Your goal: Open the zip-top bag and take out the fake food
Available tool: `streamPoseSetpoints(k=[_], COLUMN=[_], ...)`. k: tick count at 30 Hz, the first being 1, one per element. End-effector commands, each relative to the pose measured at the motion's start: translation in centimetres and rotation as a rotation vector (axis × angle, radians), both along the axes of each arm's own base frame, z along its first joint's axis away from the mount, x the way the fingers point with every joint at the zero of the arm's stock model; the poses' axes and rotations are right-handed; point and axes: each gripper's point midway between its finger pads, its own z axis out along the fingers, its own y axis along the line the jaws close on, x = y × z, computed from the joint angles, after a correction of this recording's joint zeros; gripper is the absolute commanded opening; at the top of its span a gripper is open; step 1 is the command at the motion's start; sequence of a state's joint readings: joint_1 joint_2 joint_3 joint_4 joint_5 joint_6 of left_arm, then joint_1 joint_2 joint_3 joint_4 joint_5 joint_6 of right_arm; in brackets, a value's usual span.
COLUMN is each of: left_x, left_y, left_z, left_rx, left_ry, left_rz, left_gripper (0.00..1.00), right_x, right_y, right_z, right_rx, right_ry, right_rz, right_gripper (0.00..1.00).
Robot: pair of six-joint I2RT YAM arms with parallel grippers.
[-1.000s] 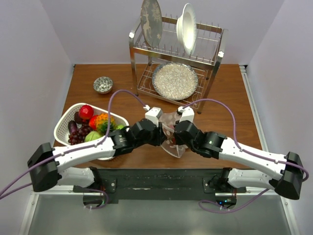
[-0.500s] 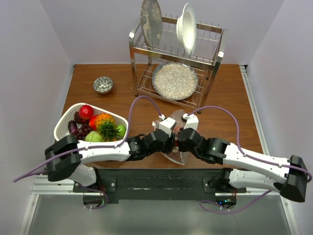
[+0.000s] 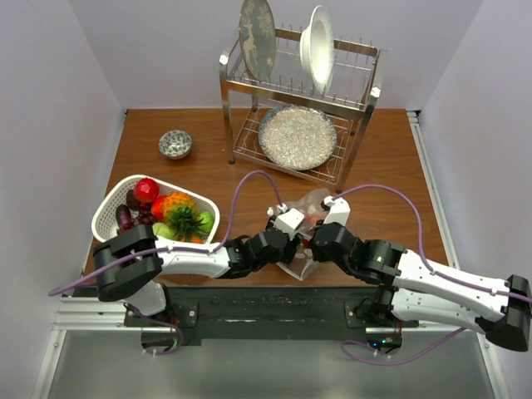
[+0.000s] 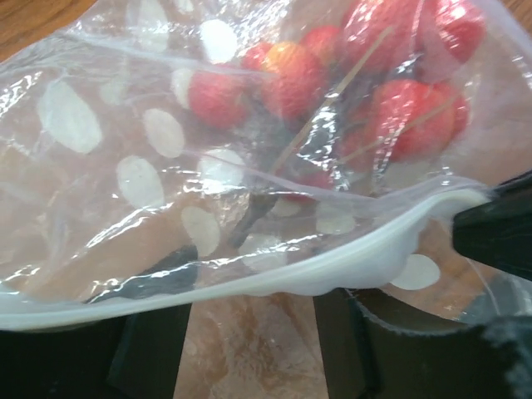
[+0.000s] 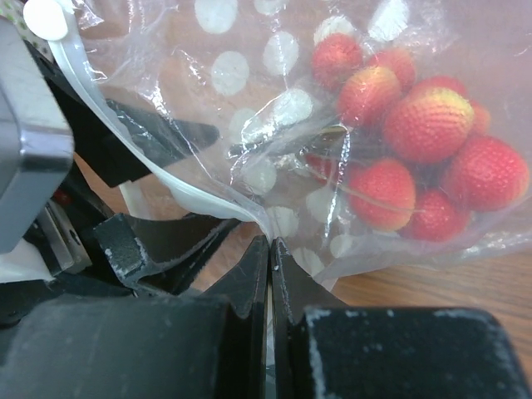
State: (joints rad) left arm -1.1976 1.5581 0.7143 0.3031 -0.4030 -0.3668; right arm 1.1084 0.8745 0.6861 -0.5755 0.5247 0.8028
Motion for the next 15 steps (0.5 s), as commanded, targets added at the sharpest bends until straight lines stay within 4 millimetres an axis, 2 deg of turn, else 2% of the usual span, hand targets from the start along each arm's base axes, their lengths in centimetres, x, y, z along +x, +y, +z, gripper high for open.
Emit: streamPoseSetpoints(k=[1,7,11,14,15], left_x=[1.6,1.5,2.0,2.2,2.2], left_y=[-1.4,-2.8,-3.4,-4.3,-4.5], left_z=[2.1,2.0,3.4,3.7,3.0], left_rx=[-0.015,-0.006,-0.044,-0.051,-0.038], left_ry=[-0.105,-0.184,-0.263,-0.308,-0.309], left_rz=[-0.004,-0.111,-0.132,-0.16,-0.174], left_gripper=[0.62,0.62,0.63,0.63,0.63], right_x=[0.0,0.1,0.0,0.1,0.1], right_y=[-1.2,-1.0,-0.8,-0.7,-0.7], right_z=[-0.2,0.0,-0.1,-0.1,-0.1], right_rx=[-0.019,-0.026,-0.031,-0.029,-0.03], right_ry=[-0.009,-0.01,-0.007,-0.007,-0.007], right_rz=[-0.041,-0.033,-0.023,-0.024,-0.021], right_gripper=[0.0,0.0,0.0,0.0,0.0])
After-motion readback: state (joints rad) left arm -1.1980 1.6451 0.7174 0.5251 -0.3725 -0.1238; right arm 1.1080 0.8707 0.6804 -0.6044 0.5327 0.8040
